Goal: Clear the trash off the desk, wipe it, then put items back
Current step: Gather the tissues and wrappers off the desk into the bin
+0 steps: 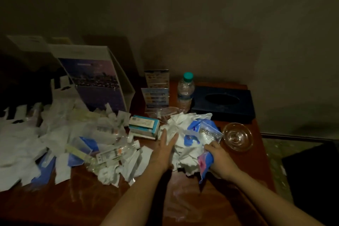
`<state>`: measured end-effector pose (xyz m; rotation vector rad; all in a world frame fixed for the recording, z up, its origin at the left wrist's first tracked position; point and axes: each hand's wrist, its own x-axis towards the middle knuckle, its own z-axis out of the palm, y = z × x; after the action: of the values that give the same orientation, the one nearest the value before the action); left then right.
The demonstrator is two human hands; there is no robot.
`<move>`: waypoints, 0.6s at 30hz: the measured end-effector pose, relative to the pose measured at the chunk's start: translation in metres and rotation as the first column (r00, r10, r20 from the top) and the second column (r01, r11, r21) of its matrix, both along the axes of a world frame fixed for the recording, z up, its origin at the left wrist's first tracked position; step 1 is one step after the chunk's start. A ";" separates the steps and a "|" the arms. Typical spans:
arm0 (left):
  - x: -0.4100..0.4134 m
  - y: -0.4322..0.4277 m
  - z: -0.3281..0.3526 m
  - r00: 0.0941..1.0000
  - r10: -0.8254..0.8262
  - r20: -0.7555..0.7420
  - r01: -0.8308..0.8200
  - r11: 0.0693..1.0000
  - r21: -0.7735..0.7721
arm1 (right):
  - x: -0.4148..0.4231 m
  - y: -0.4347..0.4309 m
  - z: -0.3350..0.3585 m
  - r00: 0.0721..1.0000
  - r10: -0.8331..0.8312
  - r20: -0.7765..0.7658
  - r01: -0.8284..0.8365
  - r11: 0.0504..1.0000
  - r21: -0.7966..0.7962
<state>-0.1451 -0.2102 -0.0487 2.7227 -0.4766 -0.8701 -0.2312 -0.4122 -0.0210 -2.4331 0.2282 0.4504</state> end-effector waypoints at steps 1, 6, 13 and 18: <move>0.002 -0.005 -0.003 1.000 0.000 0.005 0.000 1.000 -0.018 | -0.002 -0.003 0.000 1.000 -0.004 -0.020 0.004 1.000 -0.011; 0.003 -0.021 -0.011 1.000 -0.023 0.016 0.024 0.999 -0.034 | -0.001 -0.016 0.002 0.998 0.002 -0.070 -0.009 0.996 -0.090; 0.013 -0.014 -0.025 0.980 -0.138 0.147 0.149 0.986 -0.070 | 0.026 -0.007 -0.021 0.994 0.042 -0.102 -0.056 0.989 -0.136; 0.016 -0.008 -0.031 0.986 0.038 0.162 -0.006 0.981 -0.192 | 0.032 0.000 -0.029 0.992 0.083 -0.096 -0.090 0.993 -0.072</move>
<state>-0.1295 -0.2178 -0.0798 2.6273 -0.5313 -0.5631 -0.1992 -0.4122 -0.0501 -2.5068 0.1834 0.6039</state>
